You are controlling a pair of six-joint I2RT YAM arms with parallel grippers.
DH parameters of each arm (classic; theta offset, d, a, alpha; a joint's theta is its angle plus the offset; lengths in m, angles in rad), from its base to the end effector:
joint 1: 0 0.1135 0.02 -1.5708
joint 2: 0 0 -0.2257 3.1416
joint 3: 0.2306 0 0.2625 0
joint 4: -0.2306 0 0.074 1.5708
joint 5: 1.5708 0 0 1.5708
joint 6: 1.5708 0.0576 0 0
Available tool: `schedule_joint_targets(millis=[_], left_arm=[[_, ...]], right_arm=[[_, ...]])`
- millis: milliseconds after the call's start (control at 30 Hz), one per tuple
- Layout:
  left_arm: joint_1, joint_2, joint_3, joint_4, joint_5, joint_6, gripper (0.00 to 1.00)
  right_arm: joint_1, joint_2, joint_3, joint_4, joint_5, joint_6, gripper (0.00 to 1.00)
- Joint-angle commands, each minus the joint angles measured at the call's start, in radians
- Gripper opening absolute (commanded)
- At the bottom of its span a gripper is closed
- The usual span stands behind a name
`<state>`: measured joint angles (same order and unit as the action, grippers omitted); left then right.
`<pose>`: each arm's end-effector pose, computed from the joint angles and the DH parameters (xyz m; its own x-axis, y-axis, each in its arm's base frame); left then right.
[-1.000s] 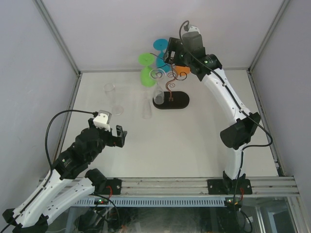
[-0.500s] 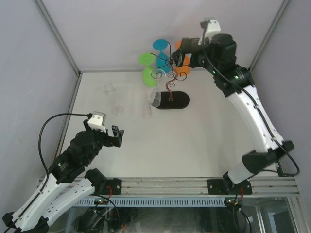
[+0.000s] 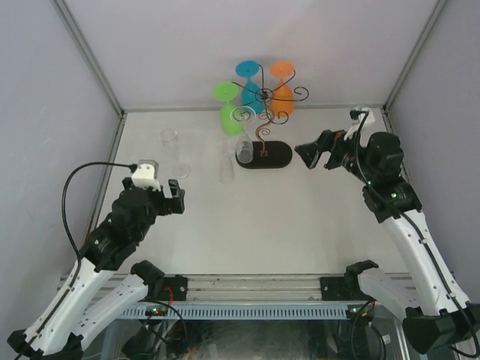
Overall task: Place the wine glass upside down on the wine glass rack
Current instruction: Adjust the wine rack at the center of the board.
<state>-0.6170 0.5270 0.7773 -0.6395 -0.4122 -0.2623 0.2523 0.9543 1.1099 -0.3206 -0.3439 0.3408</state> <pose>0.1560 -0.0824 0.3003 -0.3580 -0.0373 -0.9330 0.1398 0.9858 -0.0931 0.2461 0.0835 0.3755 -0.3361 0.2383 -0.9112 -0.4719 0.7947 0.3819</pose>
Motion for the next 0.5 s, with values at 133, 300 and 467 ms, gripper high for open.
schedule_joint_targets(millis=[133, 300, 467], left_arm=[[0.296, 0.23, 0.205, 0.038, 0.185, 0.012, 1.0], [0.318, 0.42, 0.299, 0.061, 0.208, 0.062, 1.0], [0.329, 0.578, 0.36, 0.103, 0.232, 0.066, 1.0]], right_arm=[[0.087, -0.164, -0.221, -0.035, 0.064, 0.043, 1.0], [0.147, -0.213, -0.305, -0.061, 0.096, 0.036, 1.0], [0.165, -0.24, -0.348, -0.058, 0.097, 0.028, 1.0]])
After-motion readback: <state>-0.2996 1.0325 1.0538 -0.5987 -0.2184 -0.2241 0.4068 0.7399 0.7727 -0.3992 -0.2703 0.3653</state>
